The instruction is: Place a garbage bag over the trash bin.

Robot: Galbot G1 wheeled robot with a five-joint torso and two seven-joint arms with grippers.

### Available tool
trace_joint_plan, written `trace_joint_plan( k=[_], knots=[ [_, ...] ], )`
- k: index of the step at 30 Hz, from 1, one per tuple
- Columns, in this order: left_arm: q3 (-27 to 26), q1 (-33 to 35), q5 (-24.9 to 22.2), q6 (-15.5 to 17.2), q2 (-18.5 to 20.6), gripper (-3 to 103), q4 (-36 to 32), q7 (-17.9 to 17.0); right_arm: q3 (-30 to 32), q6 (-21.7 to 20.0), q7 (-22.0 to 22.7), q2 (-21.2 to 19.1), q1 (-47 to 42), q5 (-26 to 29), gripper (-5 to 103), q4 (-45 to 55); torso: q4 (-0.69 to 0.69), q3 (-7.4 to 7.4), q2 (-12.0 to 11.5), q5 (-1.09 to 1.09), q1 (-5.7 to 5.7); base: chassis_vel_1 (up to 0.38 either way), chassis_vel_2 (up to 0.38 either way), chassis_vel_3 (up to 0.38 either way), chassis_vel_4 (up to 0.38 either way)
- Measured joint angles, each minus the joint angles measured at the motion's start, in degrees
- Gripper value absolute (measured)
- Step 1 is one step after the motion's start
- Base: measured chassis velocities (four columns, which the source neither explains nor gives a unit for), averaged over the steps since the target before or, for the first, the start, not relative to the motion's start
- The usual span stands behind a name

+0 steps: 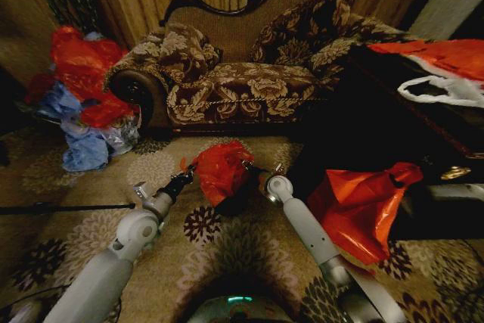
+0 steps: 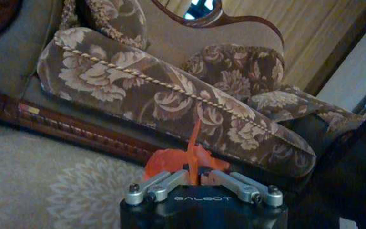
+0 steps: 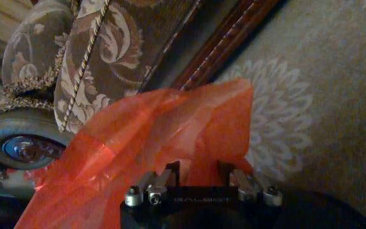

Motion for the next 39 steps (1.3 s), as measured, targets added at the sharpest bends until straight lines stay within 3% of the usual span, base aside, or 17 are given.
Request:
trace_joint_plan(
  k=[1,2,4,6,11,20,25,27,31,39],
  knots=[
    [-0.14,0.03,0.0,-0.01,0.08,0,-0.02,0.0,-0.05,0.14,0.0,0.17,-0.1,-0.11,29,0.27,0.0,0.0,0.0,0.0,0.0,0.0,0.0,0.0,0.0],
    [-0.18,0.1,0.0,-0.02,0.07,0,-0.04,0.0,-0.08,0.44,0.03,0.28,-0.26,-0.19,24,0.58,0.0,0.0,0.0,0.0,0.0,0.0,0.0,0.0,0.0],
    [-0.19,0.14,0.0,-0.02,0.04,0,-0.04,0.0,-0.11,0.62,0.05,0.3,-0.35,-0.24,24,0.77,0.0,0.0,0.0,0.0,0.0,0.0,0.0,0.0,0.0],
    [0.02,0.28,0.29,-0.03,-0.39,0,-0.04,0.0,-0.15,1.96,0.11,0.13,-0.85,-0.52,8,2.13,0.01,0.0,0.0,0.0,0.0,0.0,0.0,0.0,0.0],
    [0.85,0.03,0.7,-0.08,-0.99,0,0.24,0.0,0.73,3.22,0.37,-0.99,-1.82,-0.27,1,5.6,0.0,0.0,0.0,0.0,0.0,0.0,0.0,0.0,0.0],
    [4.19,-3.0,1.02,-0.12,-1.26,0,1.93,-0.76,2.99,4.19,1.09,-4.6,-3.79,3.2,0,15.52,0.01,0.0,0.0,0.01,0.0,0.0,0.0,0.0,0.0],
    [9.34,-10.47,1.35,-0.34,-2.67,0,7.16,-1.52,3.0,5.13,-1.4,-5.79,-3.53,4.47,0,19.01,0.01,0.0,0.0,0.0,0.0,0.0,0.0,0.0,0.0],
    [9.98,-11.75,1.54,-0.4,-3.13,0,8.38,-1.53,2.66,5.17,-2.16,-5.8,-3.63,4.13,0,19.16,0.0,0.0,0.0,0.0,0.0,0.0,0.0,0.0,0.0],
    [13.36,-19.86,3.37,-1.03,-6.94,0,17.24,-1.6,0.92,5.61,-6.2,-4.98,-5.86,0.56,0,19.07,-0.01,0.0,-0.01,0.0,0.01,0.0,0.0,0.0,0.0],
    [13.83,-21.07,6.31,-2.46,-7.64,0,22.57,-0.63,-0.53,4.27,-8.8,-5.4,-9.59,-2.15,0,18.02,-0.01,0.0,-0.01,0.0,0.01,0.0,0.0,0.0,0.0]
  ],
)
